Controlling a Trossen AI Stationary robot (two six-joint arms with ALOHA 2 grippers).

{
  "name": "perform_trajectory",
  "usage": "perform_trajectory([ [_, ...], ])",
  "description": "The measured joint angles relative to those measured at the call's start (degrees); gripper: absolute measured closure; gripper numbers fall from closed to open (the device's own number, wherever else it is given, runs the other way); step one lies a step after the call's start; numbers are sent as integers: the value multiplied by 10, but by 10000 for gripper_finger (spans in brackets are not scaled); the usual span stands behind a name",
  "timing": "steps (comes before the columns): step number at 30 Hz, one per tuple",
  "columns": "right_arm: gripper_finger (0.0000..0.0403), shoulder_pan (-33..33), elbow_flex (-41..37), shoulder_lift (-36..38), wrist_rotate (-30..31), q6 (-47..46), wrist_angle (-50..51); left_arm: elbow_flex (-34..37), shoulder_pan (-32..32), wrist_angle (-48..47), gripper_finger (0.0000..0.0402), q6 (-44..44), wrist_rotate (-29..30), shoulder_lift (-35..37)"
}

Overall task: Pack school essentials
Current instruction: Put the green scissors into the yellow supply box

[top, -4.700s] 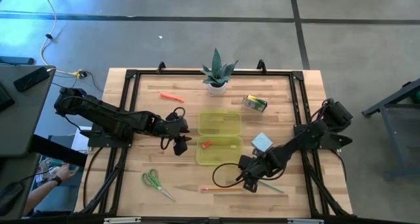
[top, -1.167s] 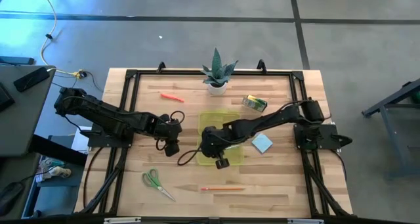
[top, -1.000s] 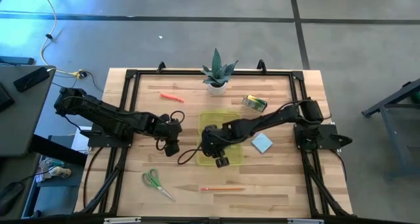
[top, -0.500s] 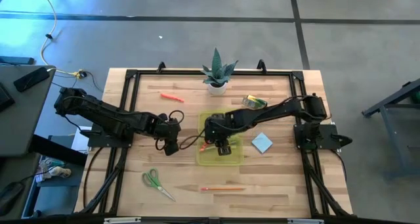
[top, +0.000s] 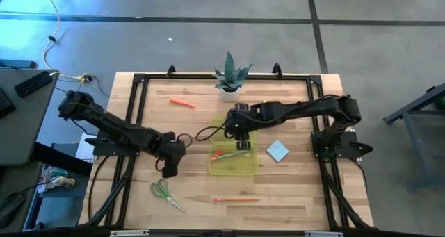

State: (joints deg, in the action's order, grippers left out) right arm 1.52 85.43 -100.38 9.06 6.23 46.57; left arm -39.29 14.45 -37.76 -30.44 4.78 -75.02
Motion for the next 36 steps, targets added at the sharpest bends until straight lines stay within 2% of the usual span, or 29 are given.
perform_trajectory([
  [7, 238, 0, 0, 13, 1, -2, 18, 0, 98, -30, 215, -11, -3, 0],
  [10, 238, 0, 0, 13, 5, -7, 22, 0, 130, -34, 216, -35, -7, 0],
  [16, 238, 0, 0, 13, 8, -23, 21, 0, 185, -30, 217, -25, -13, -1],
  [29, 238, 0, 0, 13, 8, -34, 21, 0, 206, -17, 221, -34, -3, -48],
  [36, 238, 0, 0, 13, 10, -35, 21, 0, 212, -18, 221, -39, -54, -53],
])
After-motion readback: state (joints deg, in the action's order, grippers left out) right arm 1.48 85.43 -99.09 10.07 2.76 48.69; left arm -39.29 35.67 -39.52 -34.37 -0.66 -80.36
